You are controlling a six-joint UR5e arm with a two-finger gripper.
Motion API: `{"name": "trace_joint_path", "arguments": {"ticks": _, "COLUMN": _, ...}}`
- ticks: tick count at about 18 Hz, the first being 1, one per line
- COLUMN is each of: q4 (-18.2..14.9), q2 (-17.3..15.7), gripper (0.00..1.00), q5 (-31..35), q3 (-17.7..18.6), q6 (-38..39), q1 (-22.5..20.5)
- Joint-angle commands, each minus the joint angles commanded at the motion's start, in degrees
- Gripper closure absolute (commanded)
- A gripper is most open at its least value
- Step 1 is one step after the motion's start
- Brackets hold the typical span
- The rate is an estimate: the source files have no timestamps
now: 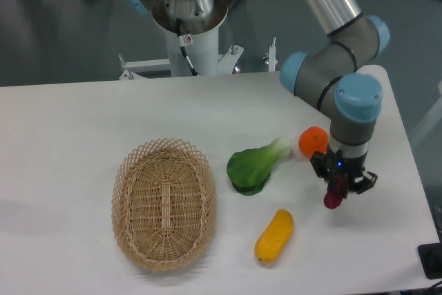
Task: Place the sweet potato on the table
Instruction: 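Lower the held purple sweet potato down onto the table beside the orange, then open the gripper and lift it away from the sweet potato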
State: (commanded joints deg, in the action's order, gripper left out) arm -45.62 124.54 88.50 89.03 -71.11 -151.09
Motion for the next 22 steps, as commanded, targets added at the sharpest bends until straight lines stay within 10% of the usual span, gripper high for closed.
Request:
{"name": "trace_joint_path", "arguments": {"ticks": 8, "q4": 0.00, "q2": 0.88, "gripper": 0.71, "q5": 0.62, "q3": 0.26, "q6": 0.80, "q1": 0.88}}
{"name": "trace_joint_path", "arguments": {"ticks": 12, "q4": 0.00, "q2": 0.88, "gripper": 0.52, "q5": 0.62, "q3": 0.18, "q6": 0.97, "q1": 0.97}}
{"name": "trace_joint_path", "arguments": {"ticks": 16, "q4": 0.00, "q2": 0.44, "gripper": 0.05, "q5": 0.53, "q3": -0.52, "q6": 0.97, "q1": 0.88}}
{"name": "trace_joint_path", "arguments": {"ticks": 22, "q4": -0.44, "q2": -0.43, "gripper": 0.00, "q5": 0.62, "q3": -4.38, "q6": 0.97, "q1": 0.44}}
